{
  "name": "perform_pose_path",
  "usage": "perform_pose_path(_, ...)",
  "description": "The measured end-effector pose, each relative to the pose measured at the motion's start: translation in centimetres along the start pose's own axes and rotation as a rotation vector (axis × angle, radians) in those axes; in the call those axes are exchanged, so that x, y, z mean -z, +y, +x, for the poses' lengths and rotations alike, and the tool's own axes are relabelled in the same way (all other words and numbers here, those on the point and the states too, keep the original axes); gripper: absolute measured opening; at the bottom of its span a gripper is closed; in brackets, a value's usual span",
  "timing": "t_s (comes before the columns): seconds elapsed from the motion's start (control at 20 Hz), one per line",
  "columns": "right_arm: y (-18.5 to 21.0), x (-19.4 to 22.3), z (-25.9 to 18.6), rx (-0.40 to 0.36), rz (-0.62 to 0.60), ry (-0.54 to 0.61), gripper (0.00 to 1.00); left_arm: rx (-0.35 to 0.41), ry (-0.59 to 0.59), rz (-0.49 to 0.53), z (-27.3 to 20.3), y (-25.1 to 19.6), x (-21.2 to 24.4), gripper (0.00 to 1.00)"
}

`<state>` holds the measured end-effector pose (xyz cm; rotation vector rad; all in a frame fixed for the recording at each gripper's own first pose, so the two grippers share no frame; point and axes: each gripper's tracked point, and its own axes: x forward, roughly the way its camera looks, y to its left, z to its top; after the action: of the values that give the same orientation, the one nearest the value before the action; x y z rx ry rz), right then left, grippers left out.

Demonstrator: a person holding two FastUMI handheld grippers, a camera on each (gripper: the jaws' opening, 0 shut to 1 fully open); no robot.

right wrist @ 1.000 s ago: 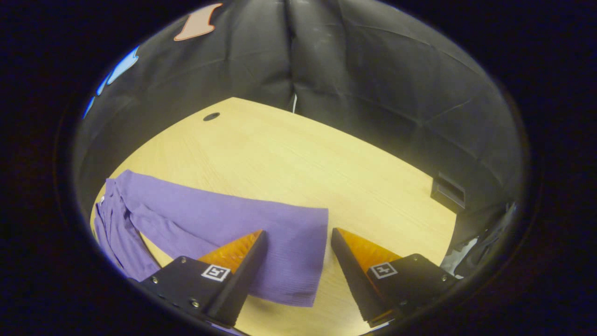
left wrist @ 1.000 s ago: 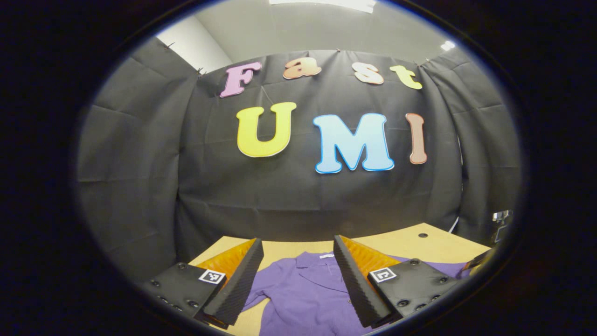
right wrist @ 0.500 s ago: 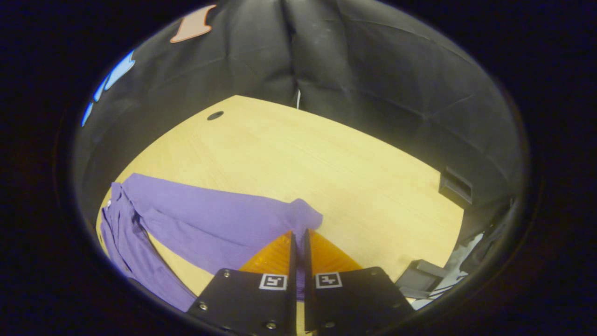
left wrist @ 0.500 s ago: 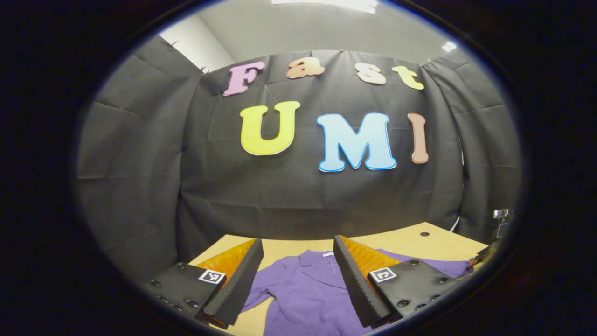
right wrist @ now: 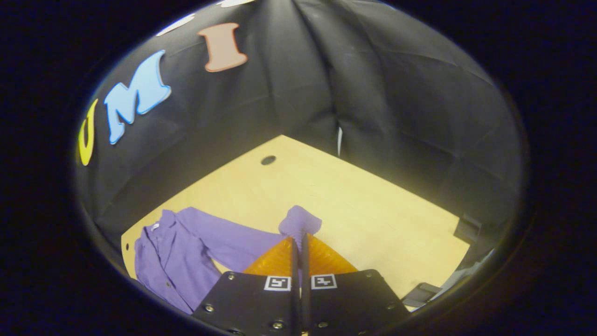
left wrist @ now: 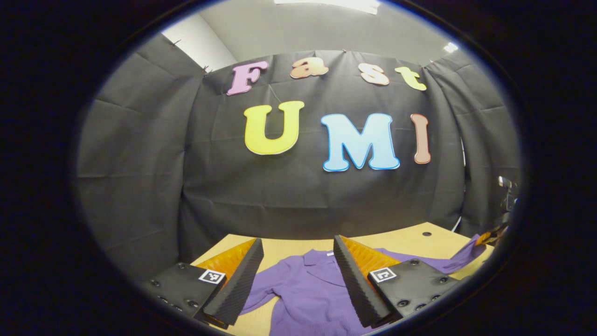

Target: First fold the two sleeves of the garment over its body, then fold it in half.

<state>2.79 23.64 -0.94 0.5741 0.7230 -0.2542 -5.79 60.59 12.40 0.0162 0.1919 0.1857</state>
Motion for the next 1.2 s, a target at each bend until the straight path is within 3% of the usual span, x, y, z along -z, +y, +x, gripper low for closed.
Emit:
perform_pose_path(0.05,1.5,-0.9,-0.3,-0.027,-0.024,-0.019,0.05,0.002,0.002,0.000,0.1,0.1,0.1,0.94)
perform_pose_path(0.1,2.9,-1.4,-0.5,-0.049,-0.047,-0.041,0.01,0.001,0.002,0.002,0.2,0.2,0.2,0.94)
perform_pose_path(0.5,14.0,-7.0,-1.2,-0.219,-0.101,-0.127,0.01,-0.045,0.016,0.006,-0.3,2.9,0.9,0.95)
perform_pose_path(0.7,21.4,-7.7,-1.8,-0.328,-0.137,-0.151,0.01,-0.073,0.022,0.011,-0.5,4.8,1.4,0.94)
perform_pose_path(1.05,33.0,-5.0,-2.8,-0.494,-0.274,-0.147,0.01,-0.135,0.034,0.002,-1.4,8.8,2.0,0.94)
perform_pose_path(1.2,38.1,-1.4,-2.9,-0.580,-0.344,-0.094,0.01,-0.175,0.040,-0.001,-2.1,10.9,2.3,0.94)
